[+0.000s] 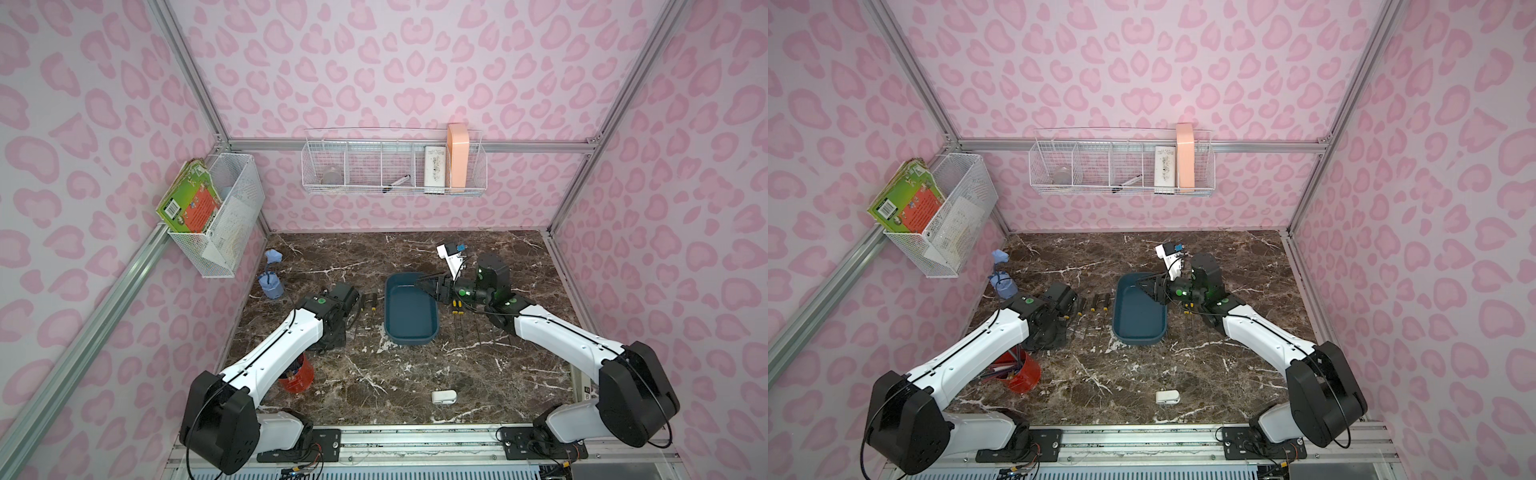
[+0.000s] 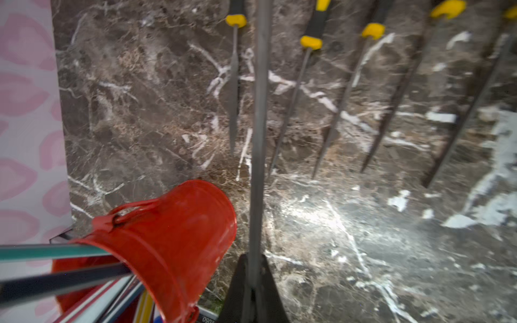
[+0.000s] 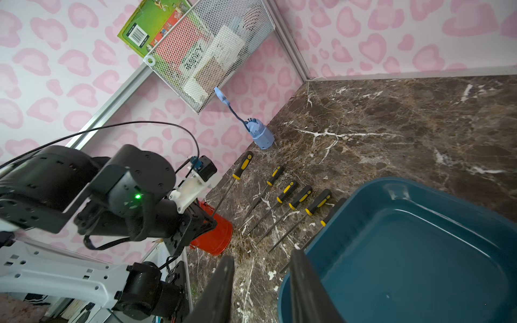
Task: Take the file tool out of the storage box
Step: Place the file tool at the center of the board.
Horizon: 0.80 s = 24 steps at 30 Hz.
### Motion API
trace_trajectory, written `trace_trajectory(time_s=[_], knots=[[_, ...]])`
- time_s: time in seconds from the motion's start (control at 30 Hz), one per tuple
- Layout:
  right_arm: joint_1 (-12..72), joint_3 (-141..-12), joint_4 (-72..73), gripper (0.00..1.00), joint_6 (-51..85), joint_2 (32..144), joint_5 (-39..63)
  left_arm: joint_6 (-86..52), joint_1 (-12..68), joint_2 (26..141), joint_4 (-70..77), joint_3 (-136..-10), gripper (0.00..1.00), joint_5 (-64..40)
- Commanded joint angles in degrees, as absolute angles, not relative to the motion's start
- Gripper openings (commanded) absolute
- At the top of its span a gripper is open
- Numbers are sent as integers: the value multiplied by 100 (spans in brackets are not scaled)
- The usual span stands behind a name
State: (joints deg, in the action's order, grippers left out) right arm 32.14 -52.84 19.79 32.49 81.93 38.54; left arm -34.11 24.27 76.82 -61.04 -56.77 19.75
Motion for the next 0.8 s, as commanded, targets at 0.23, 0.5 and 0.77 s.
trace_trajectory(time_s=[0.23, 0.5, 0.77], knots=[[3009, -5068, 2172, 33, 3184, 7960, 4245, -2892, 1871, 8680, -6387, -6269, 0, 2667], [2722, -4630, 2624, 33, 3424, 7679, 4496, -2515, 1037, 9553, -5786, -6531, 0, 2465], [2691, -4469, 2748, 32, 3504, 7397, 4553, -2147, 571, 10276, -5578, -6774, 0, 1958]])
